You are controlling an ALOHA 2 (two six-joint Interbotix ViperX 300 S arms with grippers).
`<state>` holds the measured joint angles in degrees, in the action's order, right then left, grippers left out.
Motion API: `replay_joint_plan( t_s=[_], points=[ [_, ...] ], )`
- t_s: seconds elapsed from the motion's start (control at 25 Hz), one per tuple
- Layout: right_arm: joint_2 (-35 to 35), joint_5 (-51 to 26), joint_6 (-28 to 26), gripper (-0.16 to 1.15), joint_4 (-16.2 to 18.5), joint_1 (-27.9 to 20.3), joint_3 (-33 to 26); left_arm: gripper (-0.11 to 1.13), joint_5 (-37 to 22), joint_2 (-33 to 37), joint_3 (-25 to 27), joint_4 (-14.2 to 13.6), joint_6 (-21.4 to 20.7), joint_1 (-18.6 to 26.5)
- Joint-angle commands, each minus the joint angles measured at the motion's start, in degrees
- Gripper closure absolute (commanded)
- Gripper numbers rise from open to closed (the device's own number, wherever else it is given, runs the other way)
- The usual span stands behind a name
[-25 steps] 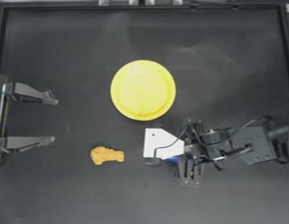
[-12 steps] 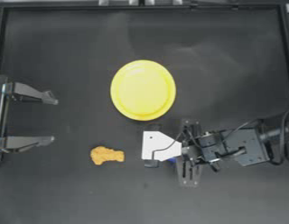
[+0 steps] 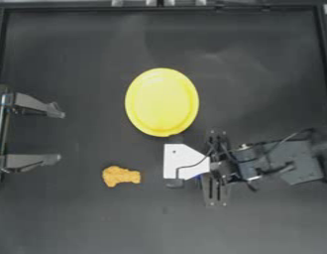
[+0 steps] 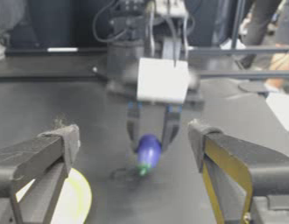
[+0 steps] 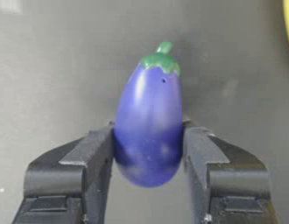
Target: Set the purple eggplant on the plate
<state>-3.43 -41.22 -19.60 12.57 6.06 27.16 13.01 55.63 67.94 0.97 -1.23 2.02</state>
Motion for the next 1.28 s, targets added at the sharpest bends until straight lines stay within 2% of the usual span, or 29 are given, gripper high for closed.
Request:
replay_joint_plan(
  t_s=[0.04,0.2,0.36,0.56,0.84,0.96,1.08,1.28],
  points=[
    [5.5,2.0,1.5,0.68,2.5,-2.9,-0.8,-0.01,0.2,-0.3,-0.5,0.1,0.1,0.1],
    [7.3,4.3,4.6,0.68,3.3,-6.7,-0.9,-0.01,0.2,-0.4,-0.4,0.1,0.1,0.1],
    [6.9,6.8,10.6,0.69,2.5,-10.9,-1.4,-0.01,0.2,-0.7,-0.4,0.1,0.2,0.1],
    [5.1,8.6,19.2,0.69,-2.0,-16.1,-3.5,-0.01,0.2,-0.9,-0.3,0.1,0.2,0.1],
    [-1.5,8.5,34.4,0.69,-13.2,-21.3,-9.1,-0.01,0.4,-1.0,0.1,0.1,0.3,0.1],
    [-4.1,8.3,38.9,0.69,-16.8,-22.9,-10.8,-0.01,0.3,-1.0,0.1,0.1,0.3,0.1],
    [-6.6,8.0,41.1,0.69,-17.8,-24.3,-12.0,-0.01,0.4,-1.0,0.1,0.1,0.3,0.1],
    [-9.9,7.7,41.4,0.69,-17.0,-25.8,-13.0,-0.01,0.4,-1.0,0.4,0.1,0.3,0.2]
  ],
)
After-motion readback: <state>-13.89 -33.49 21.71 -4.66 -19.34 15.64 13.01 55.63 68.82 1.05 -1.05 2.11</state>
